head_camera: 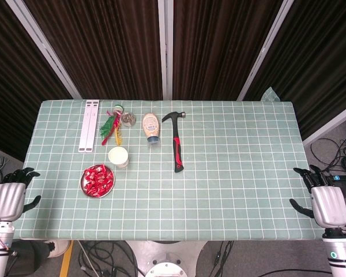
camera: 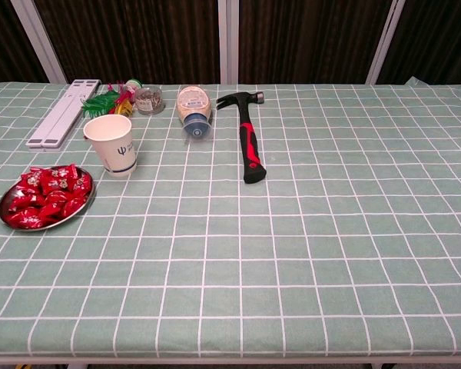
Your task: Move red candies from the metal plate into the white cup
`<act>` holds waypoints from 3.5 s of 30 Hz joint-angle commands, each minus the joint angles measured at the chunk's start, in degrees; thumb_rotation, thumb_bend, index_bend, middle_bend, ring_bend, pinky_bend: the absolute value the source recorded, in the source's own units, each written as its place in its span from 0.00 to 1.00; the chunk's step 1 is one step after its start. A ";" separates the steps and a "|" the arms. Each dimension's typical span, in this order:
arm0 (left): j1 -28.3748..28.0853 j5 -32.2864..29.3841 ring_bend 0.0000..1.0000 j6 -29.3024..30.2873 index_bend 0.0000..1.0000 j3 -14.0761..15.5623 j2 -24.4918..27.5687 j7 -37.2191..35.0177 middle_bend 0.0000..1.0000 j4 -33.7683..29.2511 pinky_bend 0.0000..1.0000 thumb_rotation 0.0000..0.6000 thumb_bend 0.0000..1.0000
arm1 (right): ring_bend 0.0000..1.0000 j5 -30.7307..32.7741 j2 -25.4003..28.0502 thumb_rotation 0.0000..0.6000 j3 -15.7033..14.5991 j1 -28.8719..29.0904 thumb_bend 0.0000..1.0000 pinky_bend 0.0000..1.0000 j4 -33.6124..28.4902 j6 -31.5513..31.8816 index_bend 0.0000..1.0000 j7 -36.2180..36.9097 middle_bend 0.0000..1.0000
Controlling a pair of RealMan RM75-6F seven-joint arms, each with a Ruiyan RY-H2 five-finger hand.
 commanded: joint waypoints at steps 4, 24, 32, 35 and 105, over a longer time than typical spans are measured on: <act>1.25 0.73 0.25 1.37 0.37 0.69 0.67 -0.28 0.33 -1.36 0.29 1.00 0.23 | 0.13 -0.81 0.47 1.00 -0.50 -0.73 0.09 0.29 0.41 1.10 0.20 1.31 0.26; -11.18 9.95 0.71 -12.81 0.39 0.70 -1.55 -11.03 0.42 7.26 1.00 1.00 0.17 | 0.13 -3.22 2.04 1.00 -0.87 -1.41 0.09 0.29 -0.49 3.16 0.20 1.33 0.26; -19.15 10.02 0.72 -24.53 0.33 1.15 -5.28 -9.94 0.34 10.98 1.00 1.00 0.15 | 0.13 -2.49 2.14 1.00 -0.83 -1.59 0.09 0.29 -1.94 2.85 0.20 -0.89 0.26; -21.14 9.85 0.73 -27.12 0.33 1.21 -6.71 -9.53 0.34 12.24 1.00 1.00 0.16 | 0.13 -2.13 2.08 1.00 -0.72 -1.44 0.09 0.29 -2.20 2.47 0.20 -1.37 0.26; -35.02 -1.17 0.92 -31.77 0.66 -6.68 -14.29 -10.03 0.70 15.65 1.00 1.00 0.47 | 0.16 1.58 2.85 1.00 0.11 -0.56 0.09 0.39 0.47 -0.24 0.20 2.82 0.29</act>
